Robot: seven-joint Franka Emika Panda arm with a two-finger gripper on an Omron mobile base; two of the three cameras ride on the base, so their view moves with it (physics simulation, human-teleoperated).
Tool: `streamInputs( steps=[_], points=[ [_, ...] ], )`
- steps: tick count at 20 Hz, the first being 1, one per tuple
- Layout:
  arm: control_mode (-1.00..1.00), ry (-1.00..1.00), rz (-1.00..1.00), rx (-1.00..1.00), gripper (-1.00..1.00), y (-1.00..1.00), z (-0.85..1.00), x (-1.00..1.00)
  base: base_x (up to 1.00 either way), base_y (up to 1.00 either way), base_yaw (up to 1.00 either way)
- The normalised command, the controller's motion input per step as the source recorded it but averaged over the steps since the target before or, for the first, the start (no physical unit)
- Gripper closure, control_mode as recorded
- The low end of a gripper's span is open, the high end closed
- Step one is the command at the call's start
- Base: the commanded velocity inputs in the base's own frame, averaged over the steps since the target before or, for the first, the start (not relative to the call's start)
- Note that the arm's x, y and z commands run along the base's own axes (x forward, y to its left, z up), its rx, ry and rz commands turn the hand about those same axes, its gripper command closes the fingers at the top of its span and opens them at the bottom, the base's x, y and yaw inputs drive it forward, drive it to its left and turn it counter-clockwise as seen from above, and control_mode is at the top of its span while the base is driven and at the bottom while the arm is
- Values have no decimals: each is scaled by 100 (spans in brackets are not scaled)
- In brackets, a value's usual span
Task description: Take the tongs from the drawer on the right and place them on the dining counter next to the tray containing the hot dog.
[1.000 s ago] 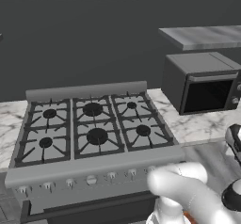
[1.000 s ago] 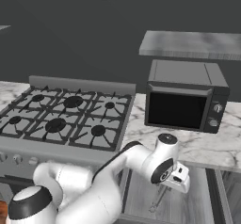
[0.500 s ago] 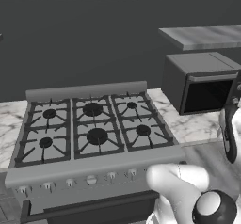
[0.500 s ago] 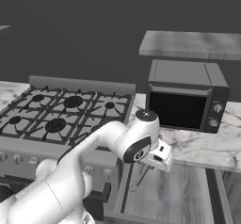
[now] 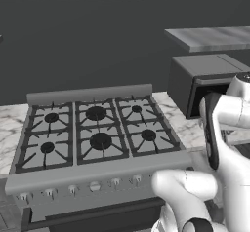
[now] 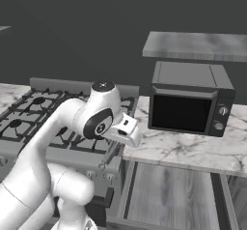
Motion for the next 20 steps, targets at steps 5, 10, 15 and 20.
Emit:
streamInputs(
  steps=[5, 10, 15, 20],
  points=[
    [-100, 0, 13, 0, 100, 99, 64, 56, 0, 0, 0],
    [-100, -1, 12, 0, 100, 80, 33, 50, 0, 0, 0],
    [-100, -1, 15, 0, 100, 61, 11, 46, 0, 0, 0],
    [-100, -8, 12, 0, 100, 45, 0, 21, 0, 0, 0]
  ],
)
